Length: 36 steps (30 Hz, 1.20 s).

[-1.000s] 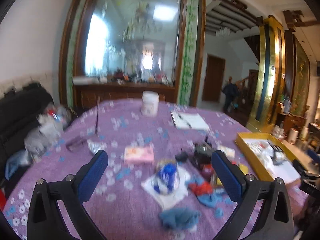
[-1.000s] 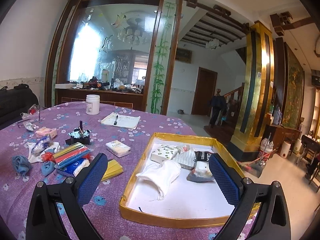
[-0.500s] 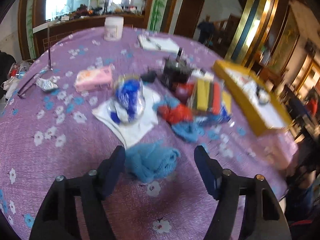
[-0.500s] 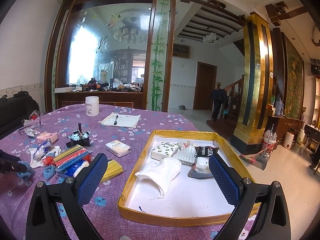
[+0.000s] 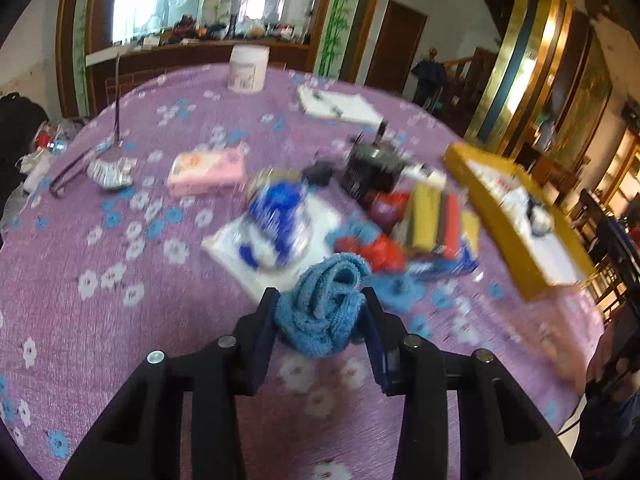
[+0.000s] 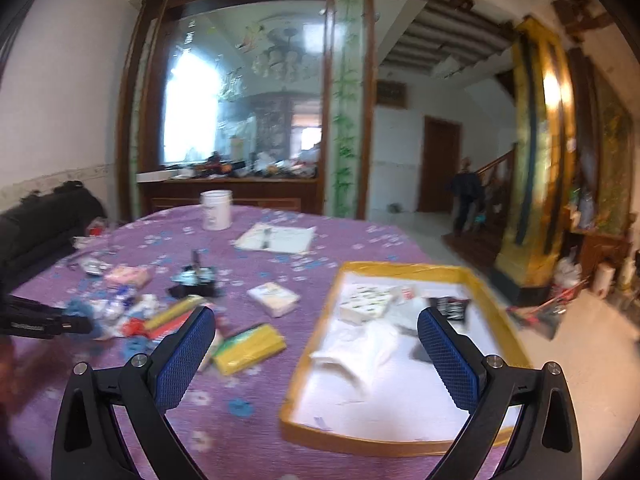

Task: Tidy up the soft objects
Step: 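Grasp the blue knitted cloth with the left tool while the right moves toward the sponge bag, then grasp the bagged coloured sponges with the right tool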

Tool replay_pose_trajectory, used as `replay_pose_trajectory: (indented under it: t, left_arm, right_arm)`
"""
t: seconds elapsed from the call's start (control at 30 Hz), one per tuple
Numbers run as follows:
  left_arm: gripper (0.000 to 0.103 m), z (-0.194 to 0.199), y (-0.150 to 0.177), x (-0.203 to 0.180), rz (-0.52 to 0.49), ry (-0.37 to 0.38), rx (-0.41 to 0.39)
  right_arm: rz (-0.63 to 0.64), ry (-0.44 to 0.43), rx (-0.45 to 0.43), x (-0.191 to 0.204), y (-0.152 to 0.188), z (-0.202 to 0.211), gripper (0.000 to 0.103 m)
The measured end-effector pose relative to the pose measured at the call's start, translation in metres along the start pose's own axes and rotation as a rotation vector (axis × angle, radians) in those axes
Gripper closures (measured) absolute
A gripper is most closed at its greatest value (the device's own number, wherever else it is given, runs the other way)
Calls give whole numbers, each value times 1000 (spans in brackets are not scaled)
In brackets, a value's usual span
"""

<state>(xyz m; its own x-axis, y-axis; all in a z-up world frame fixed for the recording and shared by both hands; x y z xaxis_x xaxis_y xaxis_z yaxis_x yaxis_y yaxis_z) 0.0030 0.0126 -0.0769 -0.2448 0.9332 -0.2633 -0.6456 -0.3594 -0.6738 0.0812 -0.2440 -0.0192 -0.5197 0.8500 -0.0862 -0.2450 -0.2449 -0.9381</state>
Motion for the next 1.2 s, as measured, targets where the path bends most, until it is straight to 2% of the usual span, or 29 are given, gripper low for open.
replay_pose_trajectory:
  t: [0.07, 0.2, 0.23, 0.3, 0.4, 0.53, 0.63, 0.73, 0.77, 0.8, 0.83, 0.9, 1.0, 1.13, 1.2]
  left_arm:
    - [64, 3, -8, -10, 7, 34, -34]
    - [64, -1, -19, -28, 30, 89, -107]
    - [64, -5, -19, -28, 41, 92, -113]
    - [64, -13, -18, -24, 66, 86, -119]
    - [64, -18, -19, -10, 123, 81, -129]
    - [64, -16, -21, 9, 210, 70, -155]
    - [64, -11, -24, 13, 213, 44, -189]
    - [64, -12, -24, 11, 205, 46, -187]
    - [64, -13, -24, 11, 204, 50, -184]
    - [64, -14, -24, 11, 204, 54, -177]
    - [64, -15, -24, 11, 204, 58, -170]
    - [64, -17, -24, 11, 204, 65, -164]
    - [64, -17, -24, 8, 189, 75, -162]
    - [64, -18, -23, 2, 162, 93, -159]
    - [64, -18, -23, -2, 149, 102, -158]
  right_arm:
    - [-72, -104, 54, 3, -6, -9, 1]
    - [-282, -306, 216, 9, -9, -45, 1]
    - [-294, -326, 248, 13, -7, -52, 1]
    - [-296, -351, 319, 25, -1, -70, 1]
    - [-285, -367, 379, 44, 3, -91, 1]
    - [-246, -344, 433, 66, -5, -124, 1]
    - [-170, -318, 486, 89, -4, -145, 1]
    - [-102, -296, 529, 113, 5, -165, 1]
    - [-77, -289, 530, 117, 7, -168, 9]
    - [-33, -275, 523, 122, 9, -171, 44]
    - [-10, -265, 531, 123, 13, -175, 54]
    - [-74, -307, 515, 114, 14, -174, 64]
    - [-161, -359, 462, 94, 10, -162, 73]
    - [-233, -423, 364, 71, 8, -137, 74]
    - [-232, -423, 328, 66, 9, -126, 74]
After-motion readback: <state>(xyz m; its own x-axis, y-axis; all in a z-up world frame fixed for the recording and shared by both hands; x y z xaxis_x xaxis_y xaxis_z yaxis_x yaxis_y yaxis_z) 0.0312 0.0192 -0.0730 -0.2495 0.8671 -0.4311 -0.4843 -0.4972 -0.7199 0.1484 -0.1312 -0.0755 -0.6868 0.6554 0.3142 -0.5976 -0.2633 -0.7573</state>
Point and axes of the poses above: each gripper's, at about its wrist camera, not at the fingertips, and z roughly against the way its jaws point, x to its left, y to its underside, the point moved 5 cm from there along -z, roughly the way its jaws point, and after that the axes turned 5 degrees about z, right-handed, at the moved point
